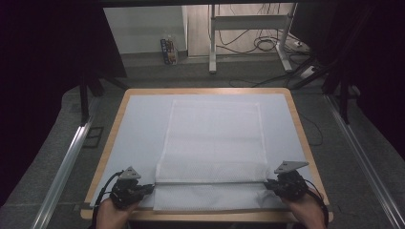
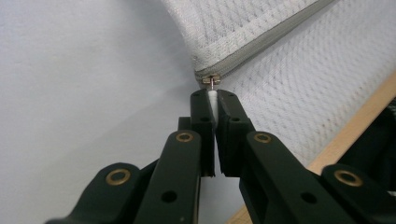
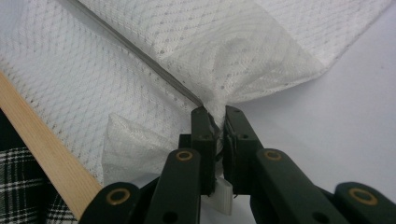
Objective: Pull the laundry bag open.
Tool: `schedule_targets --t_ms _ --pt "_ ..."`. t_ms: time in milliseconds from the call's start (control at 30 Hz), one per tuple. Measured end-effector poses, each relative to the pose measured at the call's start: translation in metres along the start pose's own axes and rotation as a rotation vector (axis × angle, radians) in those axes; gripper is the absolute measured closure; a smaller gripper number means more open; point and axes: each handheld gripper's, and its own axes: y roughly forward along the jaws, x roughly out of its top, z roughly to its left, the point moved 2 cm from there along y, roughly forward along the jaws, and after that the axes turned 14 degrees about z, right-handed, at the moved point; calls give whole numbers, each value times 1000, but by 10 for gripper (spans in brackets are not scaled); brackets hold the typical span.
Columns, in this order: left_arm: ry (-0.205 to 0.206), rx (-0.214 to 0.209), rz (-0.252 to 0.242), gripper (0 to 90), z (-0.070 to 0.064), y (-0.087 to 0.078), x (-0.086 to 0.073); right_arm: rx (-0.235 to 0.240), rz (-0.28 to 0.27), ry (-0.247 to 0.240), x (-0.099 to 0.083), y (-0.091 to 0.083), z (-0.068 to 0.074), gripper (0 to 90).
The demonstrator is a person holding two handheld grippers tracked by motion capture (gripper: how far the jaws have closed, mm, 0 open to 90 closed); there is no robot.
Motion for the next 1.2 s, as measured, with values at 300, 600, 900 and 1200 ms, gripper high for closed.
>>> schedule_targets --t_ms 300,600,900,1200 --pt "4 -14 5 865 0 2 0 0 13 -44 -4 3 3 688" --pt "12 -16 10 858 -1 3 -2 -24 2 -47 -14 0 6 417" --pt "29 41 20 607 -6 7 -4 -60 40 -70 -26 -1 13 459" --pt "77 146 60 775 -17 7 -6 -7 63 -79 -27 -4 22 880"
